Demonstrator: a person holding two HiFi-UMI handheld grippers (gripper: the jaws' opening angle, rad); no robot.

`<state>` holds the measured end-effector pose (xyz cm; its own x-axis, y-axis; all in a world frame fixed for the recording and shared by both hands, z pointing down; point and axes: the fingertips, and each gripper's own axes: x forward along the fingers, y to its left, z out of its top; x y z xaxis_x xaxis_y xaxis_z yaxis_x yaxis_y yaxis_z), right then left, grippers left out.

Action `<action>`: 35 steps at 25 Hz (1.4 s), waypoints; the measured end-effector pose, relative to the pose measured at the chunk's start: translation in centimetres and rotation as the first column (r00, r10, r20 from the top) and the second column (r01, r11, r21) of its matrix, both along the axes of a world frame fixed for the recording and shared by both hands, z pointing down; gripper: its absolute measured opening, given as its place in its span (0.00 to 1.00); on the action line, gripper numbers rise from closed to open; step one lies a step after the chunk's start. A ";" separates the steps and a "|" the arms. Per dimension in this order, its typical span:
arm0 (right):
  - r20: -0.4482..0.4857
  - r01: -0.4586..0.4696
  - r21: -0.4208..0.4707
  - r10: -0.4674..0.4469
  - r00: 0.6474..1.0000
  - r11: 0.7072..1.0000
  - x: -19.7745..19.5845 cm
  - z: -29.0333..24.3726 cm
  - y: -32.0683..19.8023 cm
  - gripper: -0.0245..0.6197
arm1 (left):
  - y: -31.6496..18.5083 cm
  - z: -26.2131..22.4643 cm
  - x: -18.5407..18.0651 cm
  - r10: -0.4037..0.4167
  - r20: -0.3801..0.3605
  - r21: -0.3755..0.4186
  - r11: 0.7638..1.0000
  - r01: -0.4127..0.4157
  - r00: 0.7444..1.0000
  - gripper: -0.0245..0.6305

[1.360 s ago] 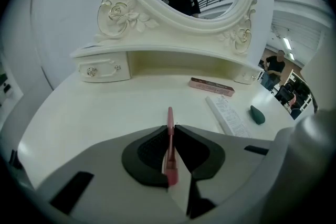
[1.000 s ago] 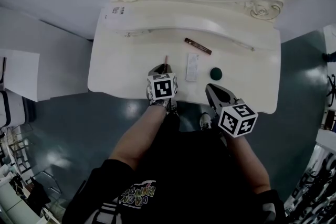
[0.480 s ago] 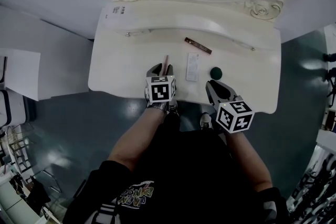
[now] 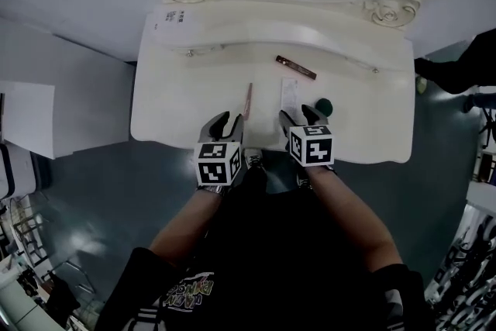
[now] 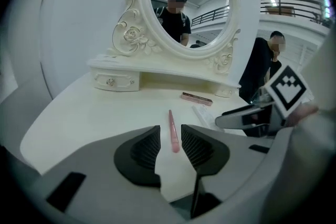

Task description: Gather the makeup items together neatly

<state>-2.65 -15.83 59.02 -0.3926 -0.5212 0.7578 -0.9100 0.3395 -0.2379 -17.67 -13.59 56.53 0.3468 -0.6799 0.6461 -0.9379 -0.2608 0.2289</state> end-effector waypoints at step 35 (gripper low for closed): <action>-0.045 -0.115 0.083 0.119 0.992 0.990 -1.1 -1.0 -0.9 0.41 | 1.0 -1.6 0.5 0.236 -0.105 0.050 0.972 -0.231 0.966 0.23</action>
